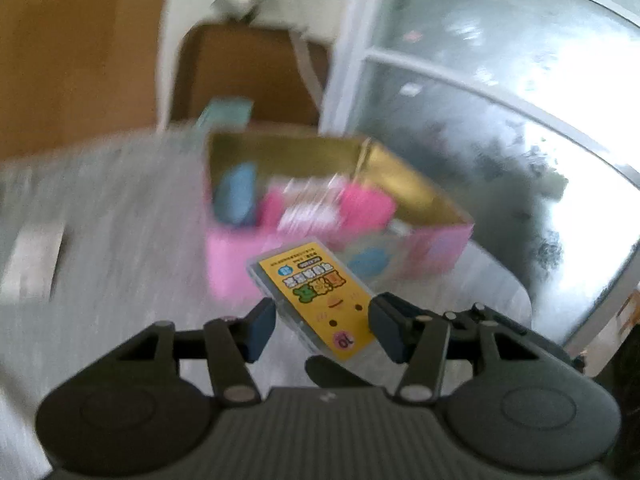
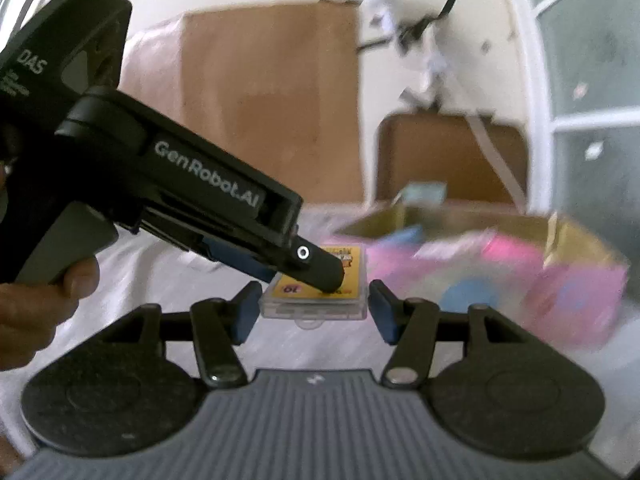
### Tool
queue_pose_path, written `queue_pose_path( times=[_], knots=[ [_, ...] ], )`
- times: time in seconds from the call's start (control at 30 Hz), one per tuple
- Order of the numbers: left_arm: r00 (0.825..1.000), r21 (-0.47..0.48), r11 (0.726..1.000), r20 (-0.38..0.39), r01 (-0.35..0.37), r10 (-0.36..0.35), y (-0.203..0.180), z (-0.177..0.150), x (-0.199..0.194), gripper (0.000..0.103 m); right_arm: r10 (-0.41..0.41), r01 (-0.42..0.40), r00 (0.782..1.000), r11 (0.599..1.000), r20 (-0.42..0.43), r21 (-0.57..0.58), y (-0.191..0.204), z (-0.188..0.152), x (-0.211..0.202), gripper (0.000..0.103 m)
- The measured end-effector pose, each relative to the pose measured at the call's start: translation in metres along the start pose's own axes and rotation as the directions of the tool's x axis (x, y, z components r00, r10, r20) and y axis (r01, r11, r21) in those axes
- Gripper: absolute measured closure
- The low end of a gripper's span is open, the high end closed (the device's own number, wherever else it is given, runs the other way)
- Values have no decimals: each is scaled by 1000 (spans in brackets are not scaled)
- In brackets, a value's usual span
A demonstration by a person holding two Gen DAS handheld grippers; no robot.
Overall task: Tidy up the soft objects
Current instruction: 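Carry the yellow pack into the pink tin and open the right gripper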
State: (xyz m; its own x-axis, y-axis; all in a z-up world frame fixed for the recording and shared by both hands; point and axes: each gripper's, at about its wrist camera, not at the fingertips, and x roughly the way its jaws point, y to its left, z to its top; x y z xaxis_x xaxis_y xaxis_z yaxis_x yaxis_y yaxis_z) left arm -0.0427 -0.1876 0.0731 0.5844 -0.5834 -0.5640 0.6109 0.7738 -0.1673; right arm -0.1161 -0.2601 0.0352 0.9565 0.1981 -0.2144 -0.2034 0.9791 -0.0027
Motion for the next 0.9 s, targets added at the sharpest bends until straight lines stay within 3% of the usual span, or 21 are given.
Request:
queue_pose_path(
  times=[0.17,0.3,0.4,0.47,0.5,0.57,0.7,0.8,0.87,0.9],
  knots=[
    [1000,91,996,21,21,-23,-29,46,40,51,-103,103,994,995,41,3,-43,25,22,42],
    [999,101,993,-7,52,-52,-40,79,91,47,-187,187,982,982,-11,8,-77,39,55,42],
    [999,151,987,12,-46,45,-53,95,122,19,-276,276,960,961,-55,2,-101,43,91,41],
    [995,143,985,12,-99,98,-48,95,133,21,-349,349,932,937,-94,-21,-113,41,108,37],
    [996,118,989,4,-91,92,-43,93,132,21,-373,375,922,927,-107,-5,-120,39,111,38],
    [998,78,995,7,-59,59,-32,84,123,20,-349,353,935,934,-71,55,-125,33,94,38],
    [996,54,995,15,-84,83,-21,66,110,20,-354,354,935,934,-13,49,-110,18,65,38],
    [996,9,996,5,-86,86,-11,54,98,20,-308,308,951,950,-13,49,-102,14,56,40],
    [996,-9,996,-1,-88,88,-8,50,92,20,-275,276,961,961,-35,24,-101,18,62,55],
    [996,-15,996,-1,-90,90,-7,47,87,20,-246,248,967,969,-60,20,-102,22,65,70]
  ],
)
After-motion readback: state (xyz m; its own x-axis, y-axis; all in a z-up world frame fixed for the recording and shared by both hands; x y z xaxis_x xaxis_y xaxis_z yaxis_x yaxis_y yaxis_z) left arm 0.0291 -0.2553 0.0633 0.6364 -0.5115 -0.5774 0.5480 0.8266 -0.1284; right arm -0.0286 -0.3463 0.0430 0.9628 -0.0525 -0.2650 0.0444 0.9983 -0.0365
